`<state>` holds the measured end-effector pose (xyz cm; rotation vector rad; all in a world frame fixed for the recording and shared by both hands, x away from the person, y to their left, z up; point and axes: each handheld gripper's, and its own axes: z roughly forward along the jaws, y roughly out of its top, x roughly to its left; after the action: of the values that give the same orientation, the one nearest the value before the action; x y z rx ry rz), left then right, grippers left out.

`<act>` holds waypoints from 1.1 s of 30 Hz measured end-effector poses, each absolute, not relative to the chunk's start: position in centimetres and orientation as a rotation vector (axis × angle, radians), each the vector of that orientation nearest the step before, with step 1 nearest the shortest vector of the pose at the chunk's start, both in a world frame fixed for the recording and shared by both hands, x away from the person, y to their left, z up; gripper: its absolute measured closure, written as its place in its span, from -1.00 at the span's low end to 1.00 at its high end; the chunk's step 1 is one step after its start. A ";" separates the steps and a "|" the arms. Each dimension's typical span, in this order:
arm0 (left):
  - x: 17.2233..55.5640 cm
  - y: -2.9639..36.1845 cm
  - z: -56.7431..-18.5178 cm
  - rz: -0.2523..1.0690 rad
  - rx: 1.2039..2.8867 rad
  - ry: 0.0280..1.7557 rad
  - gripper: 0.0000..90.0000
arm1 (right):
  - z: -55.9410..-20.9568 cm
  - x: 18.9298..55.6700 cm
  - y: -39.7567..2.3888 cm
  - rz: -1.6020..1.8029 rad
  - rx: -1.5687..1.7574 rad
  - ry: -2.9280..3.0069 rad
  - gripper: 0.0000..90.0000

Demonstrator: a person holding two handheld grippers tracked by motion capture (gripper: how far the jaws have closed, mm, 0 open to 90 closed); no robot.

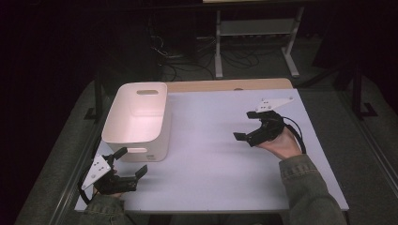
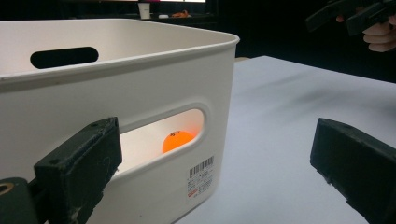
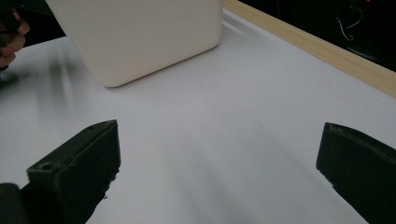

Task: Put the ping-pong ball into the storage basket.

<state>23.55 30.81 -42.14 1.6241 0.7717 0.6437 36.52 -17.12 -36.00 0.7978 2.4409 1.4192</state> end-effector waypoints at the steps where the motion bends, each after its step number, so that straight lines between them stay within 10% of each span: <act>1: 23.6 30.8 -42.1 0.644 1.624 0.773 -0.96 | -36.1 36.4 -17.3 1.422 0.806 2.437 -1.00; 33: 23.7 30.8 -42.2 0.635 1.623 0.769 -0.96 | -38.1 32.8 -21.0 1.459 0.938 2.284 -1.00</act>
<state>23.67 30.80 -42.15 1.6234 0.7691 0.6345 32.84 -21.03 -38.10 0.9384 2.2842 1.4587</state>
